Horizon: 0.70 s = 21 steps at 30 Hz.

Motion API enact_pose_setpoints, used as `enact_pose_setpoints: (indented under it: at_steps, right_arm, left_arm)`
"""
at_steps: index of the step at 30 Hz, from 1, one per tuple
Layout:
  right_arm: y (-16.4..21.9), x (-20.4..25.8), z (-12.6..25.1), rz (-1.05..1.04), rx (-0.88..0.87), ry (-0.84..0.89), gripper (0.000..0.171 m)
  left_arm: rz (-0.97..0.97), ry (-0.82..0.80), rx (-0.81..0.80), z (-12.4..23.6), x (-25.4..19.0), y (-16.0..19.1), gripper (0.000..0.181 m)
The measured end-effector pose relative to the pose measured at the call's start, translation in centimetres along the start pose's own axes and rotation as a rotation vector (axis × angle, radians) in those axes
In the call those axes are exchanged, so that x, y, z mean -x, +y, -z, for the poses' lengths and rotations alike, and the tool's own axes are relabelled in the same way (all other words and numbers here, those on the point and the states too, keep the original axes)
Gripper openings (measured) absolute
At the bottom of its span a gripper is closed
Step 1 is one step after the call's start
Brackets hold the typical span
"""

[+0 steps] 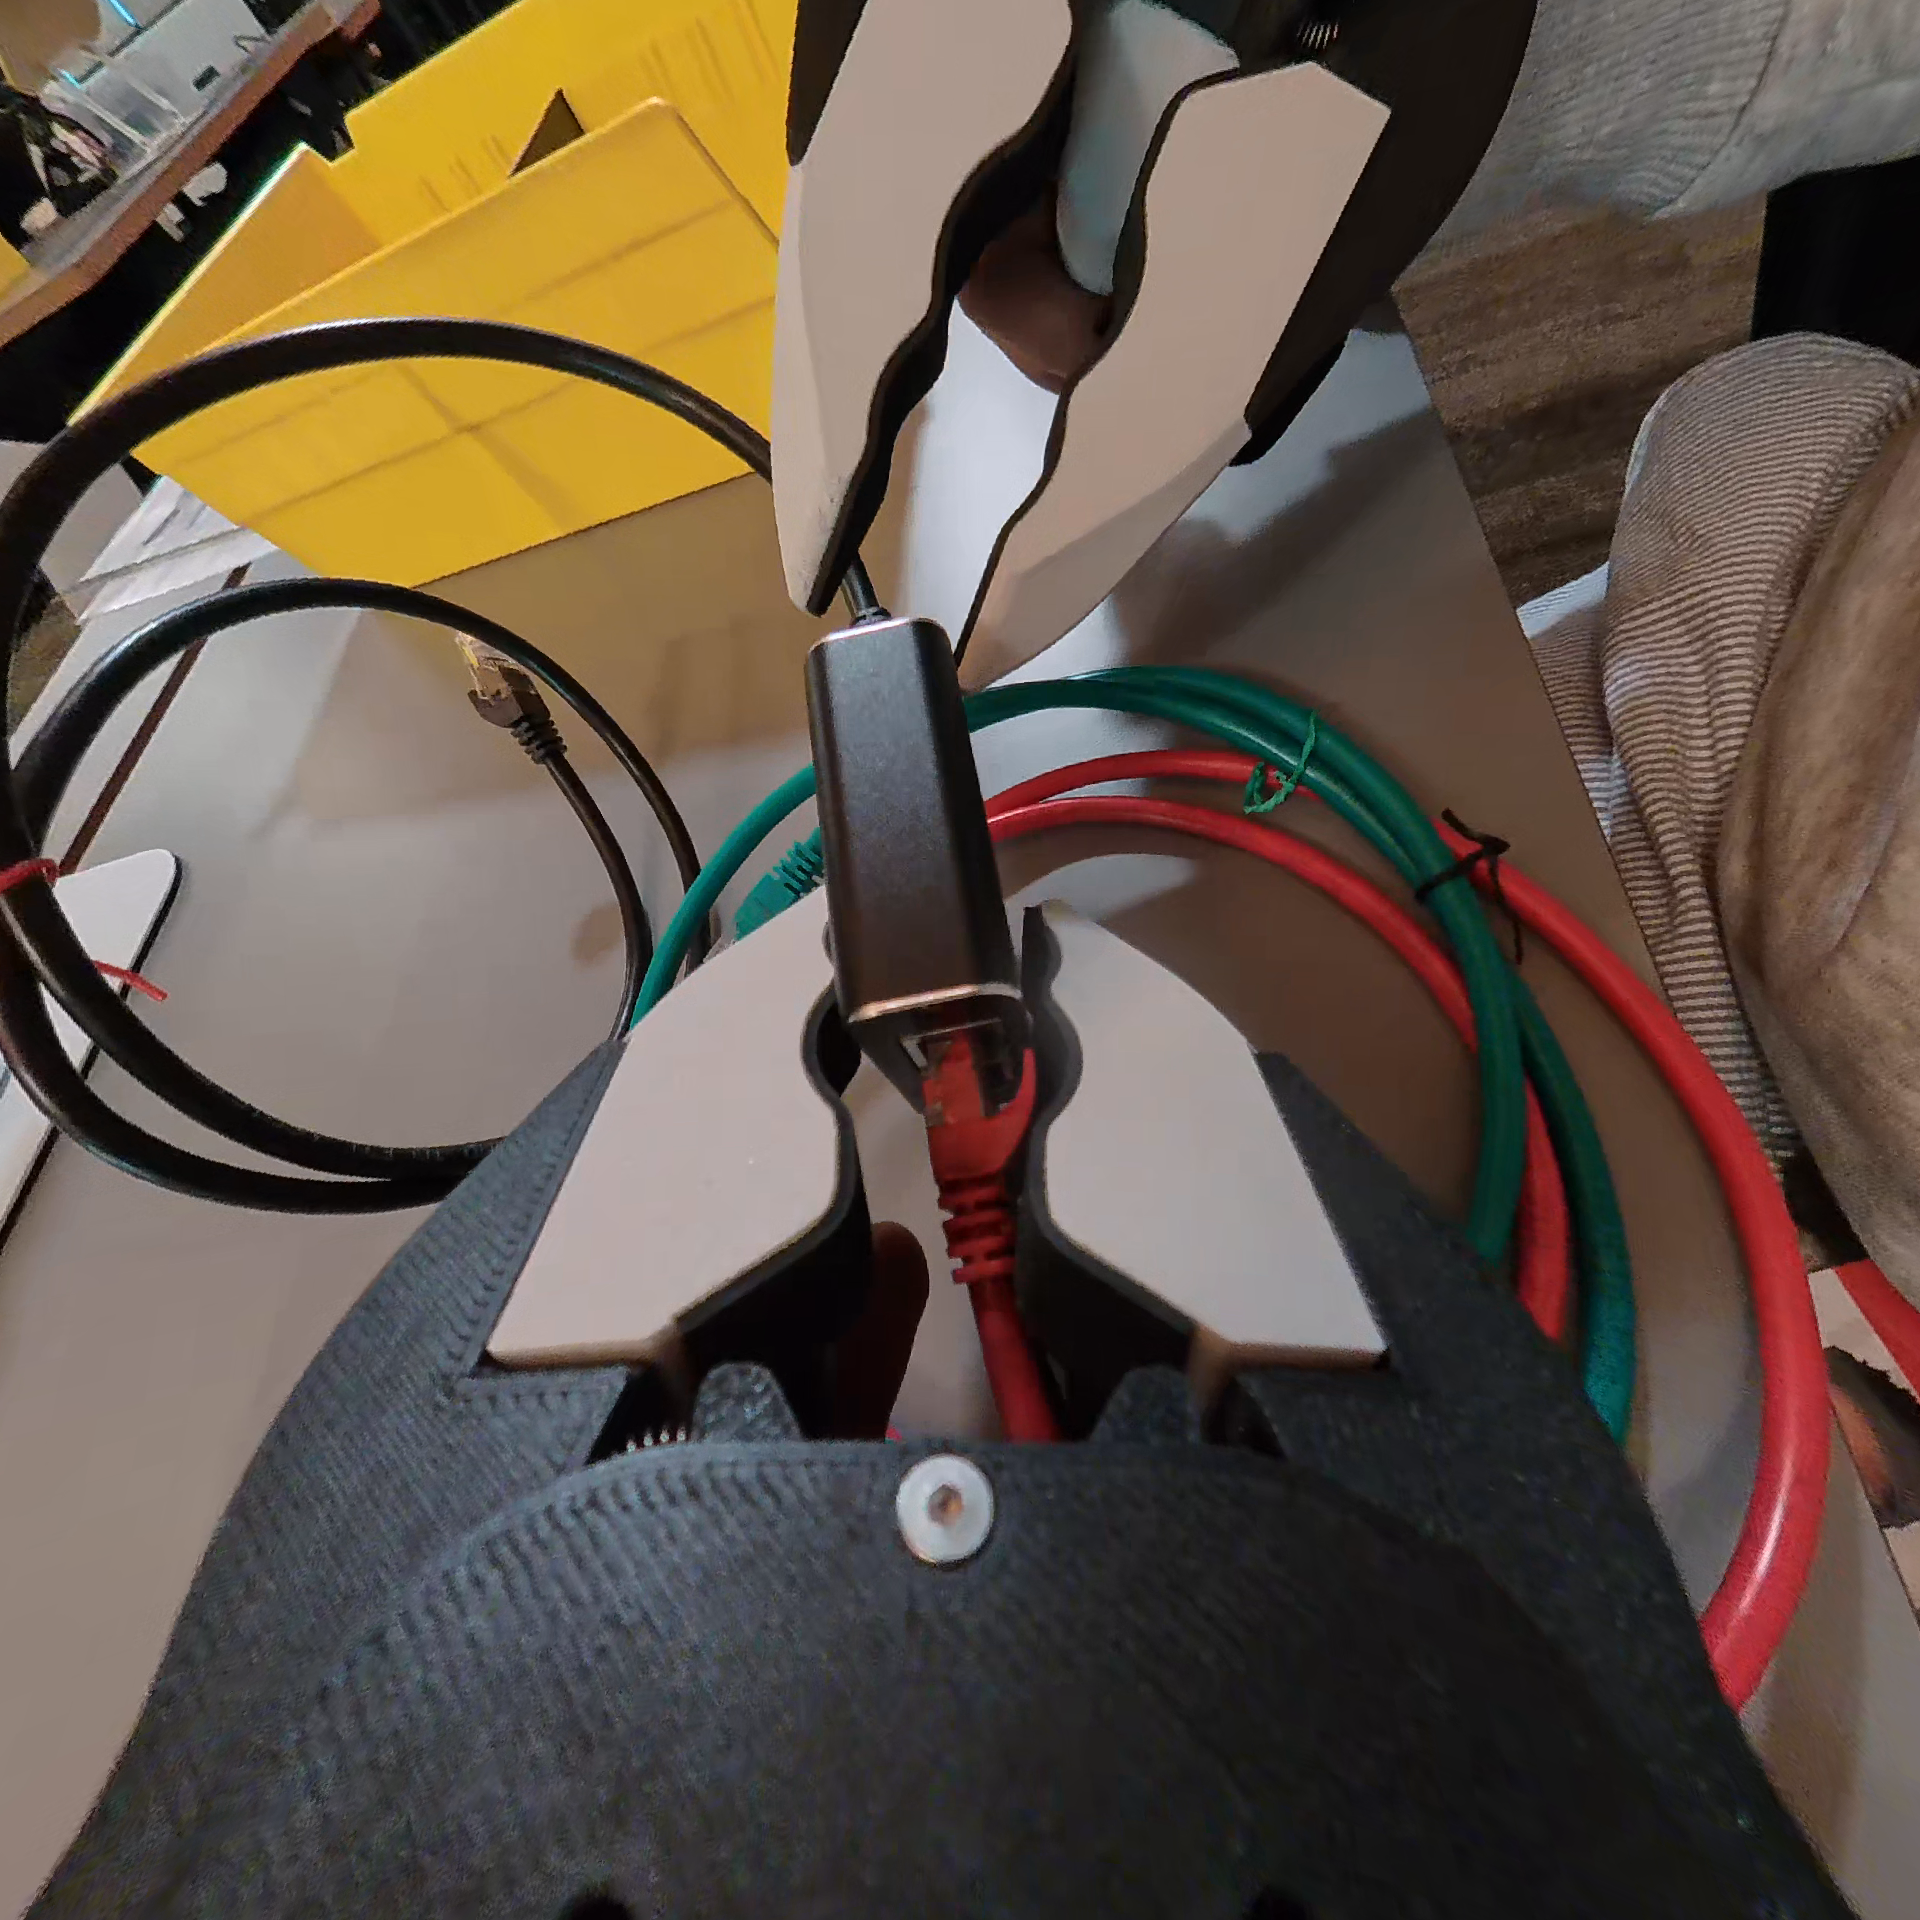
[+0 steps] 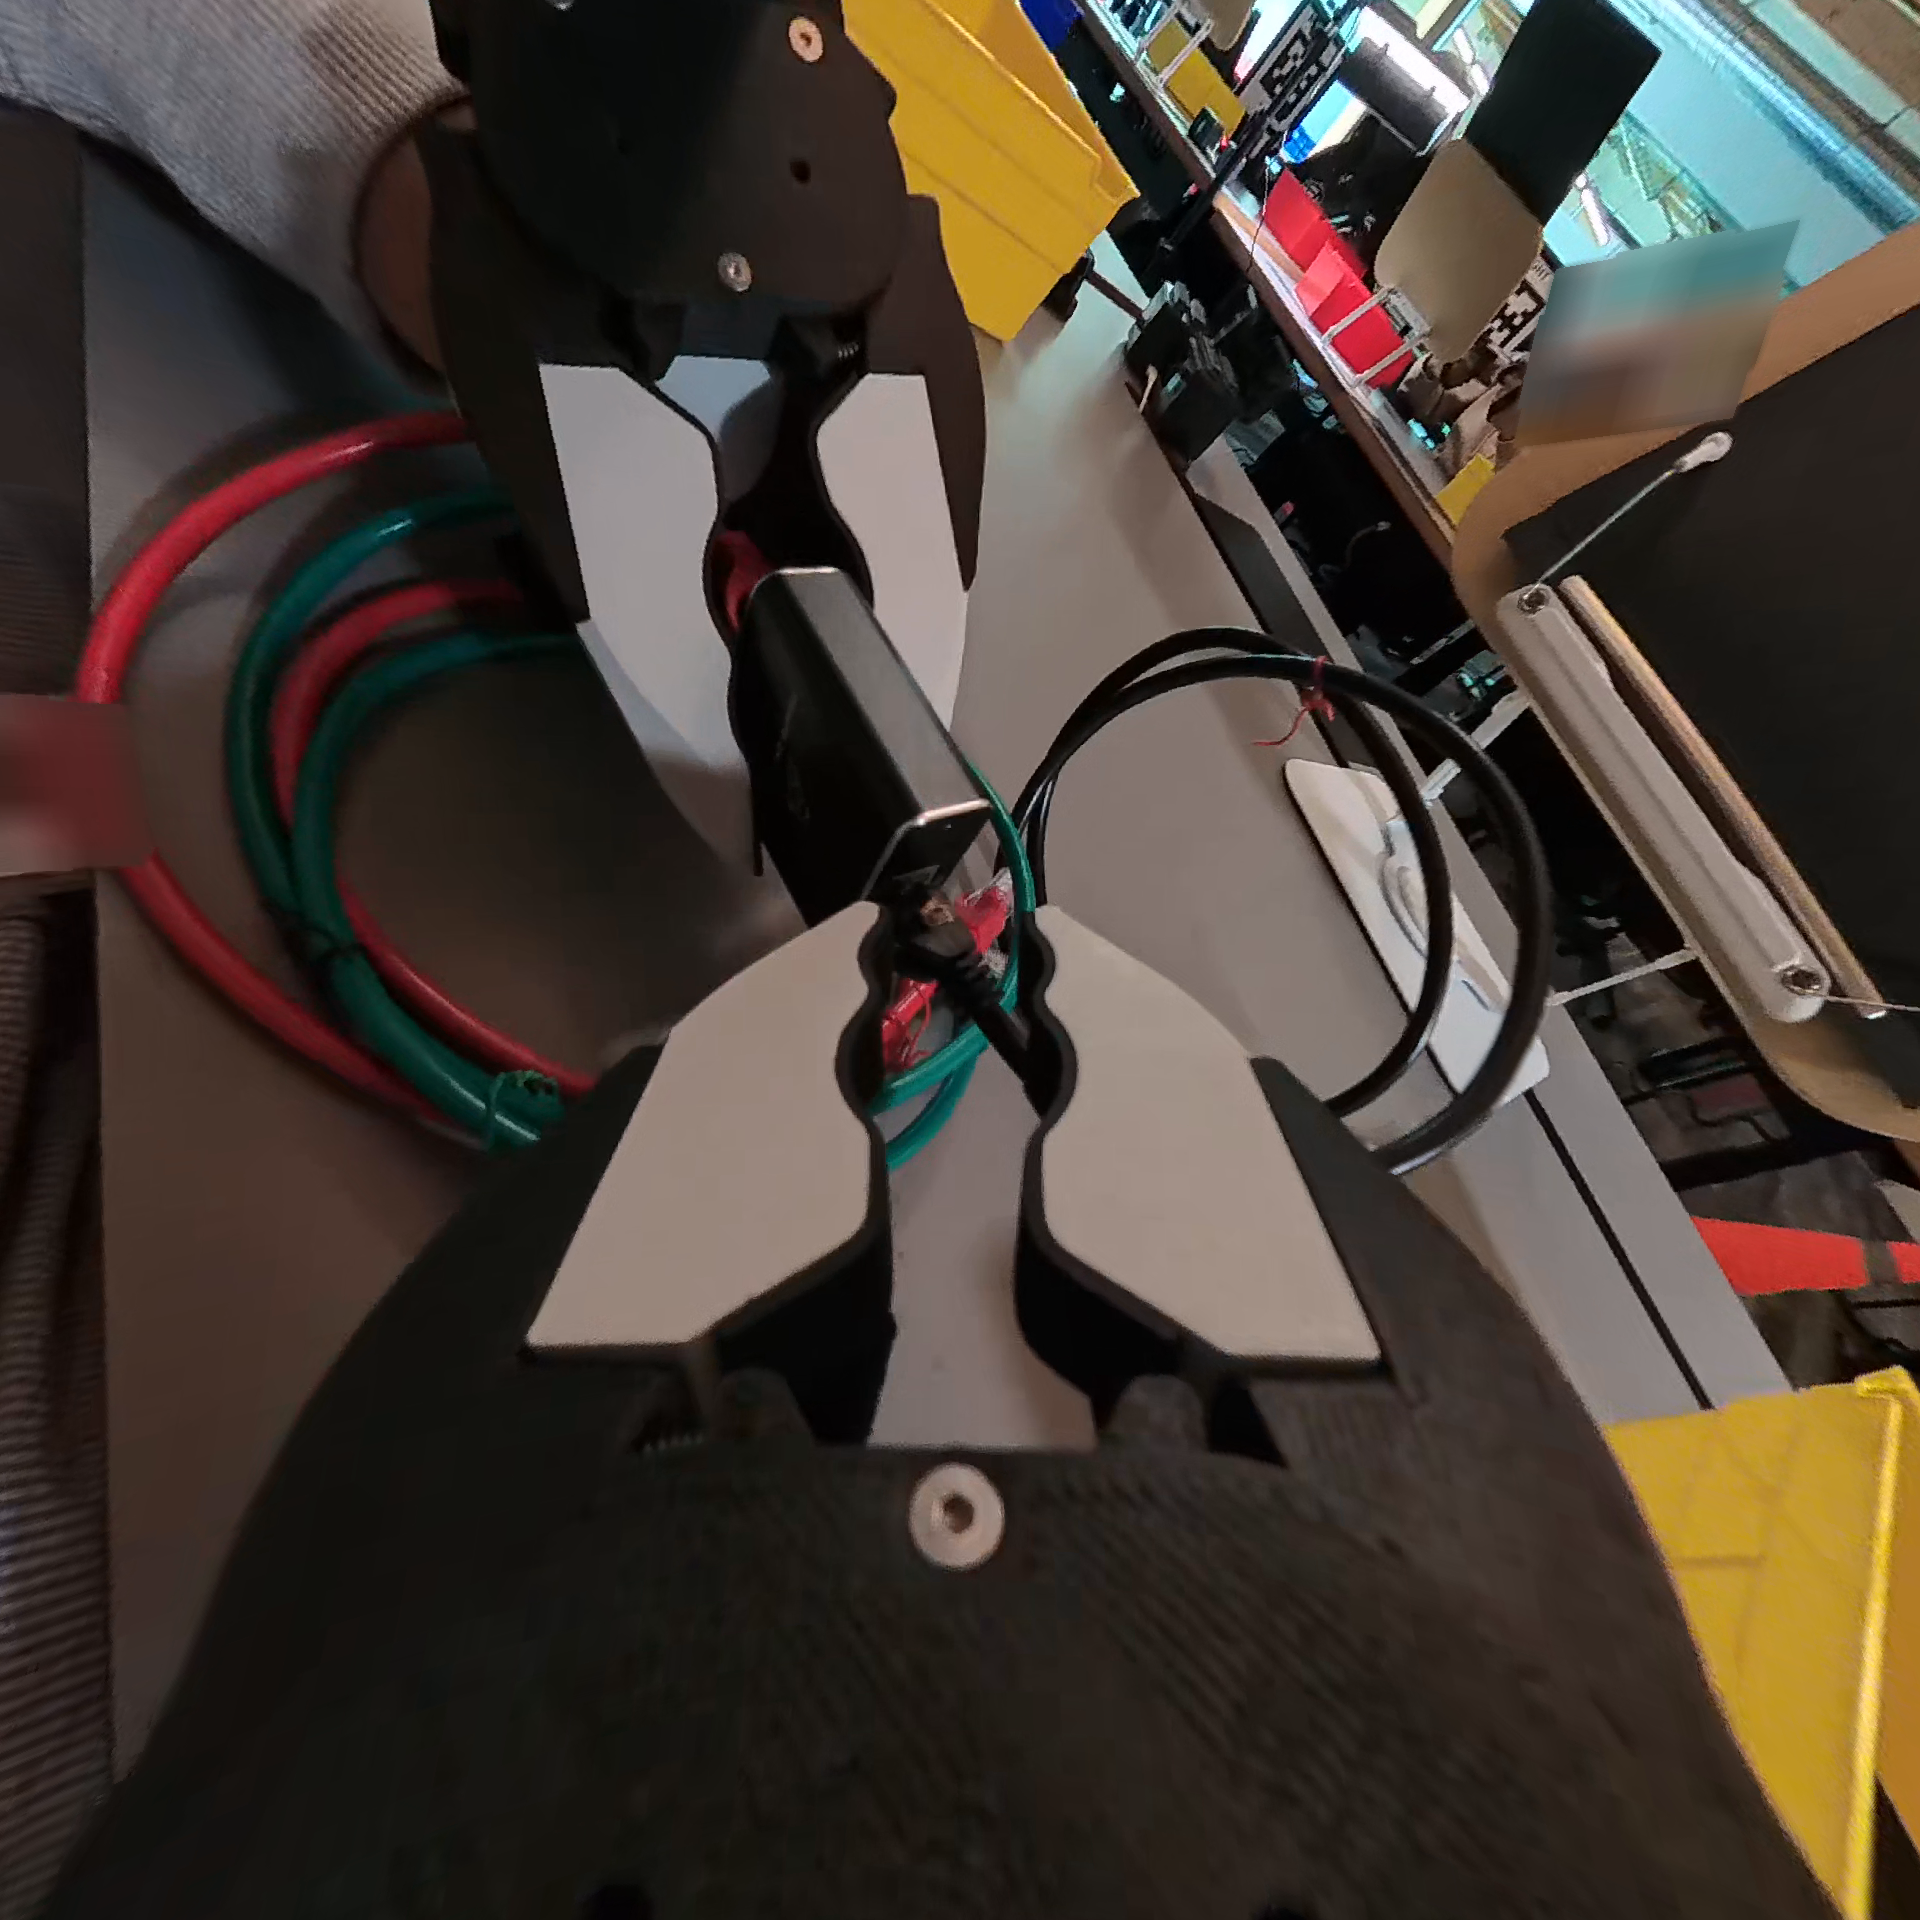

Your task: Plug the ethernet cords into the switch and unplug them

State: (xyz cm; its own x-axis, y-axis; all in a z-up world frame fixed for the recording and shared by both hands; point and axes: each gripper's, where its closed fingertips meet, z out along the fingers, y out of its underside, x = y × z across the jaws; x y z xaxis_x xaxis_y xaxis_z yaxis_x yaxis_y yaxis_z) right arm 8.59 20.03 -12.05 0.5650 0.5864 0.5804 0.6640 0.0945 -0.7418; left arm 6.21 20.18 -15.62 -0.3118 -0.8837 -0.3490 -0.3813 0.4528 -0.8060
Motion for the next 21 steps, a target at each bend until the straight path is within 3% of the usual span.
enact_pose_setpoints:
  at_steps: [6,21]
  right_arm:
    - [0.9,0.4,-0.3,0.068,0.061,0.001,0.032]
    - [2.1,2.2,-0.6,-0.04,0.119,-0.125,0.02]
  left_arm:
    - [-0.005,-0.001,0.025,-0.1,0.1,0.4,0.028]
    - [-0.093,0.018,0.11,-0.9,-0.9,1.5,0.028]
